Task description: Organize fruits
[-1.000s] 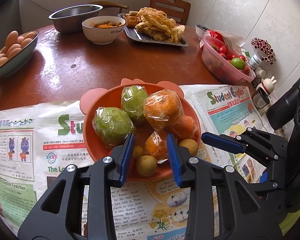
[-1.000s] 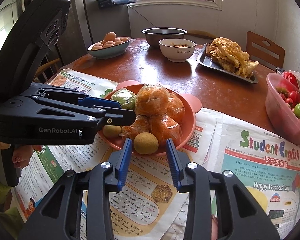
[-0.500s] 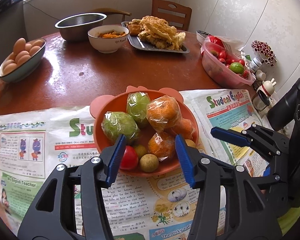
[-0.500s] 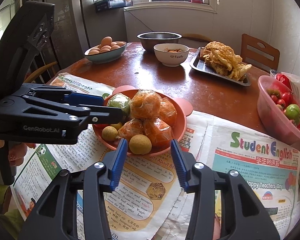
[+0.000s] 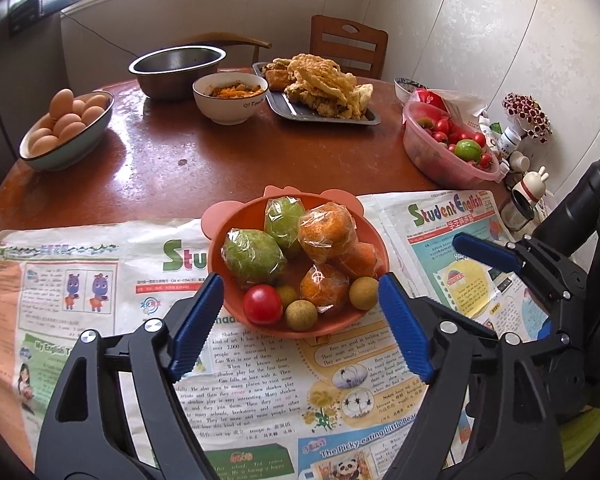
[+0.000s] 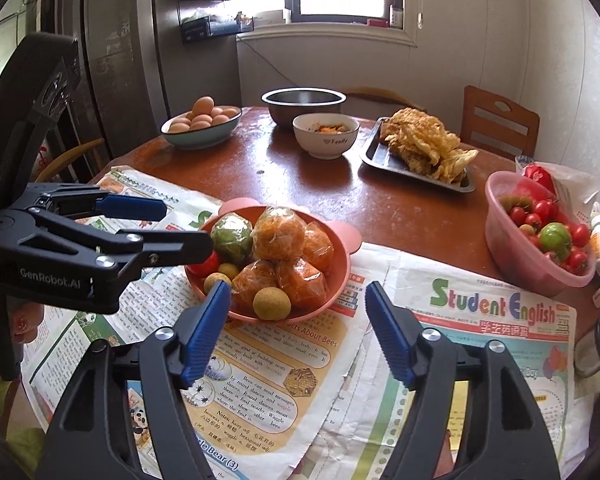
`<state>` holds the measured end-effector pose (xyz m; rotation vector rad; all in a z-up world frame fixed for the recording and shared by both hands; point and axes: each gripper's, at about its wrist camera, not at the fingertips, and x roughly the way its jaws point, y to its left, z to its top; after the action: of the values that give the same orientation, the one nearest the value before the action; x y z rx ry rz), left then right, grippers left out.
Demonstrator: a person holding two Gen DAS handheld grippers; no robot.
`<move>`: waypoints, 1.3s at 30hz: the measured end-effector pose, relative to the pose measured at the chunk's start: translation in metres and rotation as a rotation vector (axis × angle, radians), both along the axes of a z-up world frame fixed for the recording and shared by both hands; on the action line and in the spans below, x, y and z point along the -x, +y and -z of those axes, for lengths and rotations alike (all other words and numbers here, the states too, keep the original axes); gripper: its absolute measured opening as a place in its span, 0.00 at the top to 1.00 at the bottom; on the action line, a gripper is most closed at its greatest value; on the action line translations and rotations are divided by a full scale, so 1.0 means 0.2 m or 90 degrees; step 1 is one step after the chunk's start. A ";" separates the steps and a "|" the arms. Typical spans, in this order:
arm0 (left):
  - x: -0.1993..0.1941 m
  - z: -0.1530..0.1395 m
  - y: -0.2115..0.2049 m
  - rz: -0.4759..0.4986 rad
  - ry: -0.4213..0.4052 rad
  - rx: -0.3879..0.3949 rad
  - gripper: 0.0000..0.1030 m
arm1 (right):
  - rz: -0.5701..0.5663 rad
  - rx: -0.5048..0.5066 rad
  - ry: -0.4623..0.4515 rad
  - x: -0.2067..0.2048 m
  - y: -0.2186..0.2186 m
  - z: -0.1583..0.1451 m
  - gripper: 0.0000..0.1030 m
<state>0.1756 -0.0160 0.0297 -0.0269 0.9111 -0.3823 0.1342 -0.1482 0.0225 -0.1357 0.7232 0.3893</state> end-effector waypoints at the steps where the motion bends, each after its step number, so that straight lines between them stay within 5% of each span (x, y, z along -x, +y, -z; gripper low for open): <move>1: 0.01 -0.01 0.00 -0.002 -0.002 0.000 0.26 | 0.003 0.001 -0.004 0.01 0.00 -0.01 0.28; 13: 0.15 -0.08 0.07 -0.039 -0.032 -0.002 0.10 | 0.034 -0.004 -0.048 0.14 -0.05 -0.12 0.12; 26: 0.40 -0.09 0.11 -0.071 -0.068 -0.001 0.09 | 0.078 -0.009 -0.089 0.34 -0.10 -0.16 0.04; 39: 0.58 0.10 0.13 -0.096 -0.046 -0.004 0.09 | 0.084 0.018 -0.054 0.51 -0.08 0.01 0.04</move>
<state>0.0591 0.0091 0.0105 -0.0756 0.8322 -0.2383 0.0314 -0.1633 0.0202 -0.1296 0.6498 0.2453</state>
